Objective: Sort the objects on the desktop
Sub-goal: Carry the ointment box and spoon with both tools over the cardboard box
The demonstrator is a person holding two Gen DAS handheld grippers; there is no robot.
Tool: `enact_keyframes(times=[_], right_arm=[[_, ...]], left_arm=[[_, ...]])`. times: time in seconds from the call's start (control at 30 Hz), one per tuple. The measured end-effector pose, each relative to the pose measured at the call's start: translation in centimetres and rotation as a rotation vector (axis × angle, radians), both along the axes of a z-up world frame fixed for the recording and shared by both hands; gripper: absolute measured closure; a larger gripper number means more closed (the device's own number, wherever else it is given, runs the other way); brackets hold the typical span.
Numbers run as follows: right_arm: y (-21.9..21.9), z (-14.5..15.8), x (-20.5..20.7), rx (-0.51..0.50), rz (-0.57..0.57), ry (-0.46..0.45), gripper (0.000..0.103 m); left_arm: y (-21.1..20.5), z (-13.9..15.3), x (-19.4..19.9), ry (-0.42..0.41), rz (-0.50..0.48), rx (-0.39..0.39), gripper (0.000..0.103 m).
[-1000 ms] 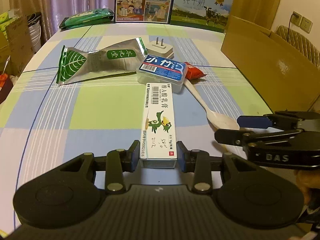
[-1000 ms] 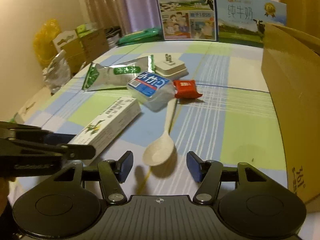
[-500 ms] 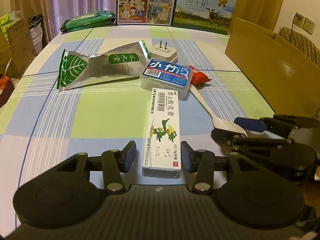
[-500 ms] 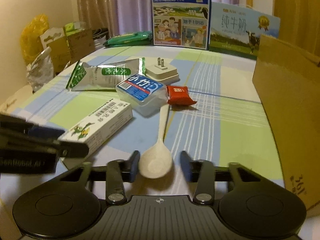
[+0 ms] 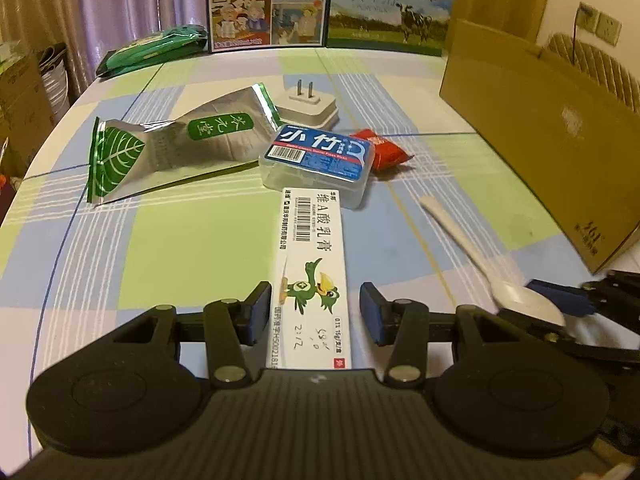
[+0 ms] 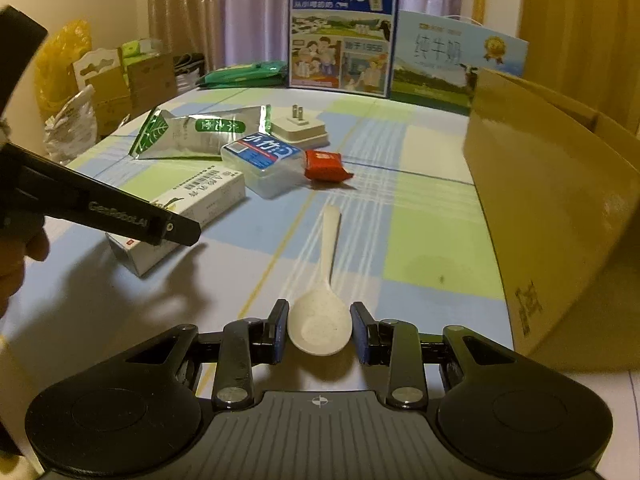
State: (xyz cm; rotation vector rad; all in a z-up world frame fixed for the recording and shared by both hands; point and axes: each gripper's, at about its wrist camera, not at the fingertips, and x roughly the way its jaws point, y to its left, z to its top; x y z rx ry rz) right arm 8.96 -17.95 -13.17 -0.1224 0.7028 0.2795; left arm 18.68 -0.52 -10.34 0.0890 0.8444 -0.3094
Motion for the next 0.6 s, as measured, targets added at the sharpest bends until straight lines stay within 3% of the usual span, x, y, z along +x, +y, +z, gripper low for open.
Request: enact_keyframes(times=[0.1,0.13,0.6], right_arm=[[-0.2,0.0,0.0,0.014,-0.002,0.000,0.073],[-0.3,0.1,0.0,0.018,-0.003,0.002,0.073],[-0.3,0.2,0.0,0.075,-0.056,0.016,0.066]], left_arm=[[-0.2,-0.2,0.2,-0.004,-0.001,0.019,0.064],[-0.3,-0.3,0.2,-0.008,-0.001,0.027,0.070],[-0.2,-0.3,-1.2,-0.005,0.012,0.012,0.070]])
